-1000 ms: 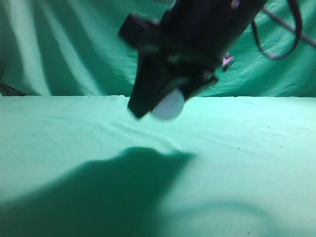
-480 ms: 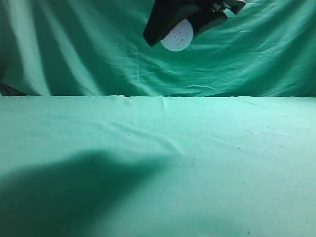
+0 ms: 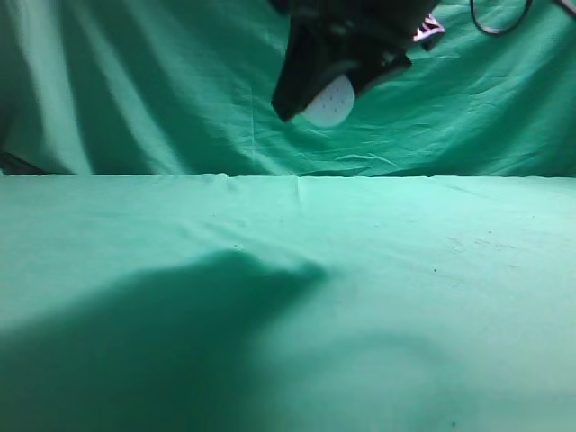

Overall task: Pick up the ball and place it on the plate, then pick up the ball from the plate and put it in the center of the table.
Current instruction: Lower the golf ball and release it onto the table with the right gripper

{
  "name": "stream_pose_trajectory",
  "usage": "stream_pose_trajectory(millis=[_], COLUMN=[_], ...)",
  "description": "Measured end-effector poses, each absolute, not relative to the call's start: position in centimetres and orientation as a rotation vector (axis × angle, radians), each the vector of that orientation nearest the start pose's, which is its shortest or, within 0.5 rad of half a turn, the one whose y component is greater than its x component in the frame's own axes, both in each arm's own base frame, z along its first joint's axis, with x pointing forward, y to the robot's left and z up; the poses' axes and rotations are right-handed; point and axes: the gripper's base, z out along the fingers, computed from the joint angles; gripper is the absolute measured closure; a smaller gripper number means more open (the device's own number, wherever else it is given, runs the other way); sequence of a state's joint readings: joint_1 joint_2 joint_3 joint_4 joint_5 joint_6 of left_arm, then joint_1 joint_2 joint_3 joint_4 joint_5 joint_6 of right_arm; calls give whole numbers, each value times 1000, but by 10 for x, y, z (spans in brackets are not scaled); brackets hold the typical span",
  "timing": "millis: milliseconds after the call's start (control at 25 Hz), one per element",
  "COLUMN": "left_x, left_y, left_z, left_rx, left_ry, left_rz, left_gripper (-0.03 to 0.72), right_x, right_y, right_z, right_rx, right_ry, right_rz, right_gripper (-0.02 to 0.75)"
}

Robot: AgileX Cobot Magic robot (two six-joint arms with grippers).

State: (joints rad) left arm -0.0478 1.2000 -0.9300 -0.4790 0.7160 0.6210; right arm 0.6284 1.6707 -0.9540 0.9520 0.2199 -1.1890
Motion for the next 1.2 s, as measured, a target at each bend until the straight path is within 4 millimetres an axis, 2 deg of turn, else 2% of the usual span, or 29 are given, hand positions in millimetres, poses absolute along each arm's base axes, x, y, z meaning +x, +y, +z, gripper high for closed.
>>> stream_pose_trajectory(millis=[160, 440, 600, 800, 960, 1080, 1160, 1200], left_x=[229, 220, 214, 197, 191, 189, 188, 188], left_y=[-61, -78, -78, -72, -70, -70, -69, -69], left_z=[312, 316, 311, 288, 289, 292, 292, 292], left_rx=[539, 521, 474, 452, 447, 445, 445, 445], left_ry=[2367, 2352, 2305, 2324, 2309, 2297, 2294, 2296], left_rz=[-242, -214, -212, -216, -219, -220, -220, -220], left_gripper=[688, 688, 688, 688, 688, 688, 688, 688], right_x=[282, 303, 312, 316, 316, 316, 317, 317], right_y=[220, 233, 239, 241, 241, 242, 242, 243], right_z=[191, 168, 155, 145, 139, 140, 141, 141], right_rx=[-1077, -1073, -1076, -1080, -1088, -1090, -1092, -1090], right_ry=[2104, 2136, 2155, 2169, 2183, 2183, 2178, 2179], right_rz=[331, 314, 302, 289, 291, 295, 297, 300], right_gripper=[416, 416, 416, 416, 416, 257, 212, 228])
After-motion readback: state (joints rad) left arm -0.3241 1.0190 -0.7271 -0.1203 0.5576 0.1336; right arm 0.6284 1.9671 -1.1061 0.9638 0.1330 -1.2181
